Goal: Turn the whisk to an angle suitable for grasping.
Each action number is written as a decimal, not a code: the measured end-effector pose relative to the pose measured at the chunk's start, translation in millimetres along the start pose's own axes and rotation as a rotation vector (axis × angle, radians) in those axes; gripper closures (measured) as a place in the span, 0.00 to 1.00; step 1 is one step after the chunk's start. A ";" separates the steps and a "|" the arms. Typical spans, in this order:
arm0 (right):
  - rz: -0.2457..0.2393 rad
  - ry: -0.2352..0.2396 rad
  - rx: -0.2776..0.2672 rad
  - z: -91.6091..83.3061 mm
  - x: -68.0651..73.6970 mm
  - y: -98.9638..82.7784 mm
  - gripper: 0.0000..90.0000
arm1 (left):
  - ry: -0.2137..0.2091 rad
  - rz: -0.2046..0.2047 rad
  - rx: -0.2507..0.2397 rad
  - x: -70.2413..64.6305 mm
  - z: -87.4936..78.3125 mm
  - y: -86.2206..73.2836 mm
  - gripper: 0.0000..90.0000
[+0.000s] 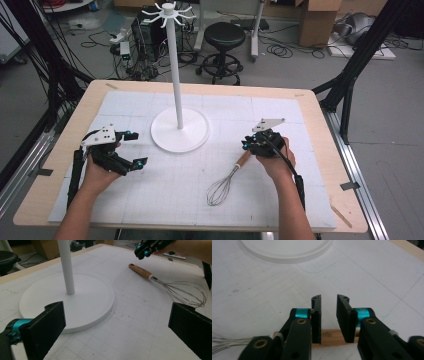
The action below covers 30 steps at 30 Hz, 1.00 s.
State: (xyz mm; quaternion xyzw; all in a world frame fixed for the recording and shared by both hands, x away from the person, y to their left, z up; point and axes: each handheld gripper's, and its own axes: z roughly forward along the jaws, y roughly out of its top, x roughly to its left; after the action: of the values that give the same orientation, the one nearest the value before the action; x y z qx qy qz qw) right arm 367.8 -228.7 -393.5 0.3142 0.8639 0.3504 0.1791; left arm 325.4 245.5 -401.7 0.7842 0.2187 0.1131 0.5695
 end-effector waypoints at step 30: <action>0.110 -0.074 0.142 5.0 -19.7 -43.3 0.99 | -0.003 0.001 0.008 -0.4 1.6 -0.5 0.02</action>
State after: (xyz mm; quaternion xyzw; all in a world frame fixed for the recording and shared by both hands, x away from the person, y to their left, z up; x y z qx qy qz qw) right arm 367.0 -263.5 -426.3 0.3858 0.8609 0.2858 0.1684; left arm 325.7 244.0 -402.6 0.7869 0.2179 0.1112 0.5665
